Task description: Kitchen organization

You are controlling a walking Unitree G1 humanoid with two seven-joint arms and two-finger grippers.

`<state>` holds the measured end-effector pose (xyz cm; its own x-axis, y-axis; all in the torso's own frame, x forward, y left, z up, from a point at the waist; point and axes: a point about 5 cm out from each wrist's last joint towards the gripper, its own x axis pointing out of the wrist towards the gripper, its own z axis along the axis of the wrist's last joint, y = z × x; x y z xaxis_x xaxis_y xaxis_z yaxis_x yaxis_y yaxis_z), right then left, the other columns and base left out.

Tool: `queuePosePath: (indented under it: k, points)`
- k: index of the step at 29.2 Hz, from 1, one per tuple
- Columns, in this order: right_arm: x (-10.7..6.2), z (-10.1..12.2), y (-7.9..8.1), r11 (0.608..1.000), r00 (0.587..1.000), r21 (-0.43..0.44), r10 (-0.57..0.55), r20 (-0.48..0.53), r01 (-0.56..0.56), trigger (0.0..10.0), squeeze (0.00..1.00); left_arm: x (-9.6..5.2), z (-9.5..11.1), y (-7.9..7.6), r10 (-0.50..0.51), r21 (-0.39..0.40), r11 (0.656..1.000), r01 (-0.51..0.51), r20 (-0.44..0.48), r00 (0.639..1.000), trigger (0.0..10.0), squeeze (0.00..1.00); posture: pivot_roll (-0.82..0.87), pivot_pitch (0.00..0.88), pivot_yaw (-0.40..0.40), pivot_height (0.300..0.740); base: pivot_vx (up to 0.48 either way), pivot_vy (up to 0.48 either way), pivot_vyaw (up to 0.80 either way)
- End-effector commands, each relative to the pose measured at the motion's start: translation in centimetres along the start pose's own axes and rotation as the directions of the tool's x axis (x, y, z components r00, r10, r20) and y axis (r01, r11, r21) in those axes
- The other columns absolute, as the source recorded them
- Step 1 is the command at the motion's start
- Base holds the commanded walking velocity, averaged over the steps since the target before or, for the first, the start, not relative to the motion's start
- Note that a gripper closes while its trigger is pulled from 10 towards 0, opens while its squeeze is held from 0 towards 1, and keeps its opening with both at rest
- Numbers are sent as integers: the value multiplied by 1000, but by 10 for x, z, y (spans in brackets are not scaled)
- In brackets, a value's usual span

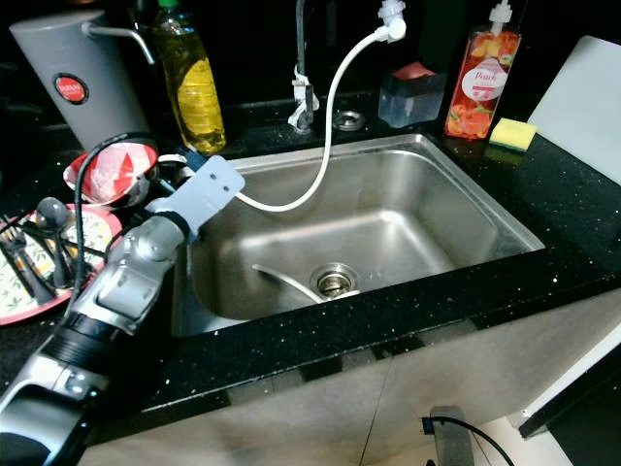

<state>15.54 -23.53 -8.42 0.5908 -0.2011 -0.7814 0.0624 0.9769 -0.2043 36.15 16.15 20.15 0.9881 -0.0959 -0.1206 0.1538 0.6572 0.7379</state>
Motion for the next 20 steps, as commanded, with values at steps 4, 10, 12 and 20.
queuePosePath:
  k: [4,10,12,20]
  points:
    - [1,4,2,1000,1000,3,3,14,-3,10000,0,0,-2,0,-2,8,1000,2,-12,1000,10000,0,-32,0,7,740,0,0,0]
    - [1,6,2,1000,1000,10,0,19,-1,10000,0,-1,-3,1,-1,8,1000,1,-13,1000,10000,0,-21,0,10,740,0,0,0]
    - [1,4,3,1000,1000,12,1,14,-1,10000,0,-2,-3,1,-1,8,1000,1,-12,1000,10000,0,-19,0,10,740,0,0,0]
    - [0,1,2,1000,1000,14,3,7,-3,10000,0,-5,0,-2,-1,8,1000,1,-6,1000,10000,0,8,0,-13,740,0,0,0]
